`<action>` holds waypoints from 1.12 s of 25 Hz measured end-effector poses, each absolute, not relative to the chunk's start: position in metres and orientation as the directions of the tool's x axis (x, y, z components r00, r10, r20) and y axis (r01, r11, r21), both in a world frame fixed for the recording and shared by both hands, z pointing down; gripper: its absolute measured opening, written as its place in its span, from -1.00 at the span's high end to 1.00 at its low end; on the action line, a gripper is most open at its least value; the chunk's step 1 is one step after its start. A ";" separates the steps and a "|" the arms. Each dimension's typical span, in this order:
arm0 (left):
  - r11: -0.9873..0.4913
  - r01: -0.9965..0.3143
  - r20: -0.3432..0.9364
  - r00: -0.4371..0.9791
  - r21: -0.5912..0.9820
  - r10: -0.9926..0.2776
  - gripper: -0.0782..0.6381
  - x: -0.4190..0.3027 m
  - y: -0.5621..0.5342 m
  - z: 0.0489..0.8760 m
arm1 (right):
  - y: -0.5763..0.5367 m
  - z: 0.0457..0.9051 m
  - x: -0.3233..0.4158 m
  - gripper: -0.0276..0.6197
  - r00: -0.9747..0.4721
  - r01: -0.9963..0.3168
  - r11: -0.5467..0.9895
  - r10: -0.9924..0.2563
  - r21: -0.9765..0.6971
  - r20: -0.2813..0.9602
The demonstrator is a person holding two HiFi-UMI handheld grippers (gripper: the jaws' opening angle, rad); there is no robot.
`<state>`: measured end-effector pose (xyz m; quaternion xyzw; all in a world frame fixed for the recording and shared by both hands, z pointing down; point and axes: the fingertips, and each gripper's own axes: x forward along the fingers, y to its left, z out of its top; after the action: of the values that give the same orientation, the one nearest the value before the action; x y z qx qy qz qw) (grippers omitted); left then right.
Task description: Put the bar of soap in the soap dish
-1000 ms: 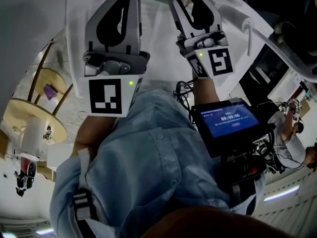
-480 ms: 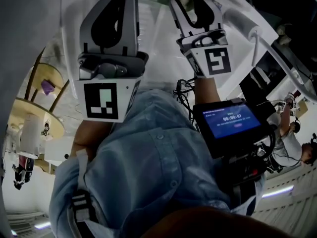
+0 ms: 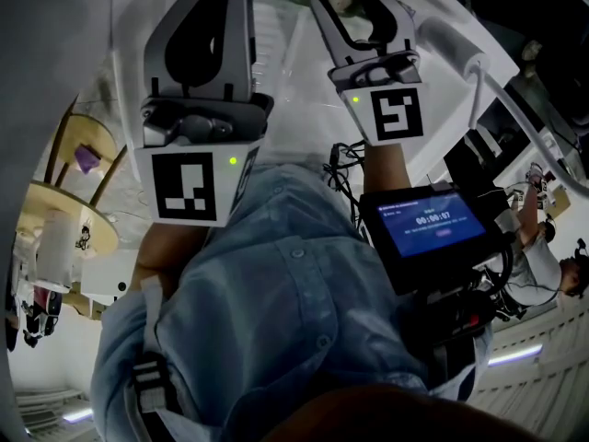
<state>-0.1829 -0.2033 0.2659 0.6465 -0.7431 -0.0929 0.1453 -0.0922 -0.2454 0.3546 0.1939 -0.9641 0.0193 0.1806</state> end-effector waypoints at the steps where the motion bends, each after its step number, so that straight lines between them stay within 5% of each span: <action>1: 0.147 -0.934 0.099 -0.121 0.326 -0.988 0.76 -0.183 -0.203 0.266 | -0.245 0.355 -0.092 0.35 -0.860 -0.380 0.924 -0.366 0.031 0.355; 20: 0.120 -0.944 0.070 -0.103 0.307 -0.992 0.76 -0.171 -0.208 0.278 | -0.250 0.346 -0.091 0.35 -0.879 -0.401 0.915 -0.372 -0.039 0.299; 28: 0.141 -0.940 0.110 -0.111 0.311 -0.988 0.76 -0.171 -0.204 0.302 | -0.250 0.355 -0.074 0.61 -0.850 -0.479 0.859 -0.402 -0.182 0.341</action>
<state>-0.1713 -0.2038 0.3020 0.6504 -0.7409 -0.0820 0.1459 -0.0744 -0.2502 0.3550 0.2312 -0.9527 0.1313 0.1468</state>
